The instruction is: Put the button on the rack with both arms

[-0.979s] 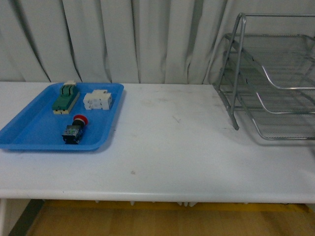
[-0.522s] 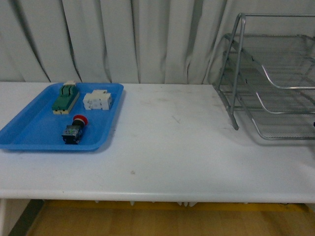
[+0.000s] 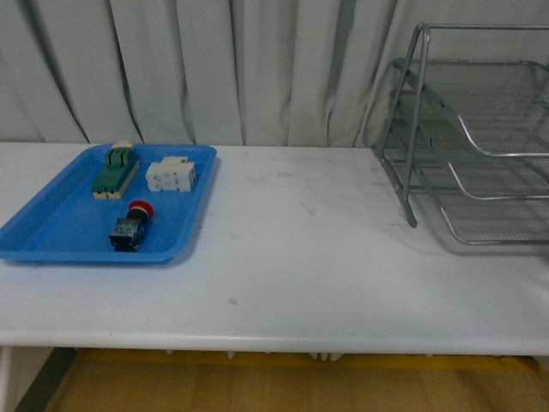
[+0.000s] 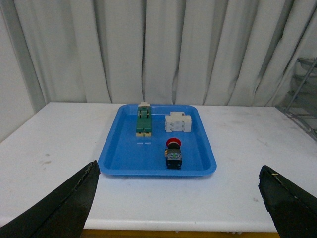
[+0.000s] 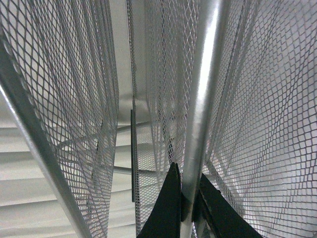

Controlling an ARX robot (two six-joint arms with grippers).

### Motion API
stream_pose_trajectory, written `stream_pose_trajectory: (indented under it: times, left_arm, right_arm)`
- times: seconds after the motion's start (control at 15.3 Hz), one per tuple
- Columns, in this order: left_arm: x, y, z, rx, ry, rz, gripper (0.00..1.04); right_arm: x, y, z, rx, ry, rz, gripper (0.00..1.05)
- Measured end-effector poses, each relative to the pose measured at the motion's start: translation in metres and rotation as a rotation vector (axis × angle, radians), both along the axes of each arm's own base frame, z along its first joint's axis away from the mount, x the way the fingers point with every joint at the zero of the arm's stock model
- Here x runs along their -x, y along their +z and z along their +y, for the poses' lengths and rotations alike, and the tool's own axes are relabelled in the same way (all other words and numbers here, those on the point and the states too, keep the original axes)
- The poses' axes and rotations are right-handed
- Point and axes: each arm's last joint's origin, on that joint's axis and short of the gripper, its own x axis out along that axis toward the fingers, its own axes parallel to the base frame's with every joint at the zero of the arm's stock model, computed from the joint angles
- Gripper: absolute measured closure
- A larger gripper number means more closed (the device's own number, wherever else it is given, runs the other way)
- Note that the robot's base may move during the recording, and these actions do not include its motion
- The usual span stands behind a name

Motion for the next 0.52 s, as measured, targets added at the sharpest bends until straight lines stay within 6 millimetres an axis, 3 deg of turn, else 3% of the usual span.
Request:
stream_pose_trajectory:
  times: [0.39,0.52]
  left_arm:
    - [0.000,0.000,0.000,0.000,0.000,0.000,0.07]
    - [0.000,0.000,0.000,0.000,0.000,0.000,0.07]
  right_arm:
    - [0.035,-0.010,-0.006,-0.023,-0.025,0.064,1.01]
    - [0.060,-0.011,-0.006,-0.022,-0.048,0.109,1.01]
